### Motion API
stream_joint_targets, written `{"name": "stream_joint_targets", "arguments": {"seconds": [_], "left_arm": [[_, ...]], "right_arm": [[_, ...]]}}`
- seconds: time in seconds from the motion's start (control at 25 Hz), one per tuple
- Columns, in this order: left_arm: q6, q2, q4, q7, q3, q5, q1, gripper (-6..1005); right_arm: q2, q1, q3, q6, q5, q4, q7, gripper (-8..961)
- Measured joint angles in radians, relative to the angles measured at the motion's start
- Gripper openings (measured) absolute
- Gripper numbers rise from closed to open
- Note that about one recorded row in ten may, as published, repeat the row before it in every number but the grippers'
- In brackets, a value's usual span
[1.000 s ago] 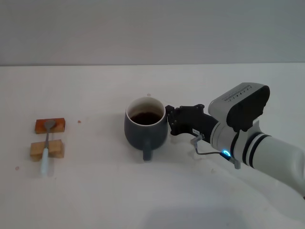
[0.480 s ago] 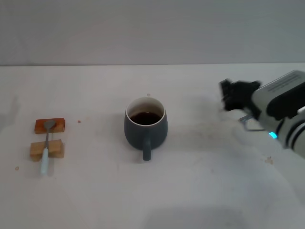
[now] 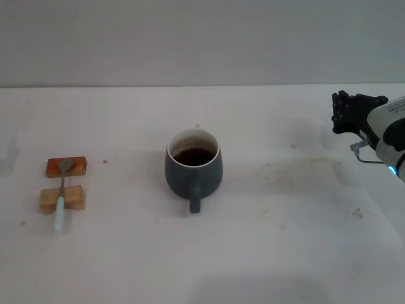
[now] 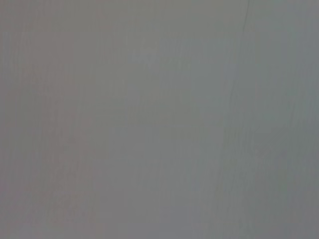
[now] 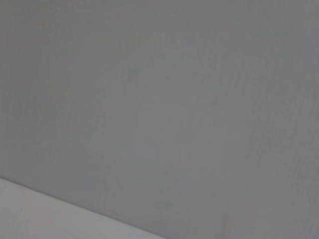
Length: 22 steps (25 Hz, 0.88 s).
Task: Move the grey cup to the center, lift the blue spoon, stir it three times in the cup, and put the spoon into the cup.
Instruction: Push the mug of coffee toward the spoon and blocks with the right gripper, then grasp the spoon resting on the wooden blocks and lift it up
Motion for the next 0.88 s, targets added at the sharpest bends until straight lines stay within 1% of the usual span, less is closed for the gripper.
{"name": "stream_joint_targets", "arguments": {"seconds": [0.04, 0.2, 0.24, 0.28, 0.32, 0.36, 0.4, 0.44, 0.52, 0.56, 0.64, 0.68, 0.72, 0.88], "left_arm": [[0.024, 0.000, -0.003, 0.008, 0.006, 0.000, -0.005, 678], [0.024, 0.000, -0.003, 0.008, 0.006, 0.000, -0.005, 678], [0.134, -0.004, -0.036, 0.050, 0.021, -0.001, -0.030, 678], [0.134, -0.004, -0.036, 0.050, 0.021, -0.001, -0.030, 678], [0.201, -0.004, -0.069, 0.063, 0.026, -0.001, -0.052, 678], [0.201, -0.004, -0.069, 0.063, 0.026, -0.001, -0.052, 678], [0.257, -0.005, -0.100, 0.075, 0.031, -0.002, -0.066, 678], [0.257, -0.005, -0.100, 0.075, 0.031, -0.002, -0.066, 678], [0.334, -0.005, -0.128, 0.108, 0.035, -0.002, -0.096, 678], [0.334, -0.005, -0.128, 0.108, 0.035, -0.002, -0.096, 678], [0.394, -0.006, -0.147, 0.142, 0.033, -0.003, -0.114, 678], [0.394, -0.006, -0.147, 0.142, 0.033, -0.003, -0.114, 678], [0.442, -0.006, -0.153, 0.176, 0.027, -0.004, -0.130, 678], [0.472, -0.005, -0.156, 0.218, 0.018, -0.009, -0.140, 678]], "right_arm": [[-0.001, 0.001, 0.006, 0.000, 0.000, 0.000, -0.001, 68], [-0.003, 0.001, 0.047, 0.000, 0.000, 0.000, -0.035, 68], [-0.003, 0.000, 0.054, 0.000, 0.000, 0.000, -0.042, 68], [-0.003, 0.000, 0.061, 0.000, 0.000, 0.000, -0.046, 68], [-0.003, 0.000, 0.069, 0.000, 0.000, 0.000, -0.049, 68], [-0.003, 0.000, 0.069, 0.000, 0.000, 0.000, -0.049, 68], [-0.003, -0.001, 0.072, 0.001, 0.000, 0.000, -0.049, 68], [-0.003, -0.001, 0.075, 0.003, 0.000, -0.001, -0.050, 68], [-0.006, -0.002, 0.085, 0.007, 0.000, -0.001, -0.051, 68], [-0.006, -0.002, 0.085, 0.007, 0.000, -0.001, -0.051, 69], [-0.008, -0.002, 0.090, 0.009, 0.000, -0.001, -0.051, 69], [-0.008, -0.001, 0.090, 0.009, 0.000, -0.001, -0.051, 69], [-0.009, 0.001, 0.095, 0.010, 0.000, -0.002, -0.051, 69], [-0.010, 0.005, 0.100, 0.011, 0.000, -0.003, -0.051, 69]]}}
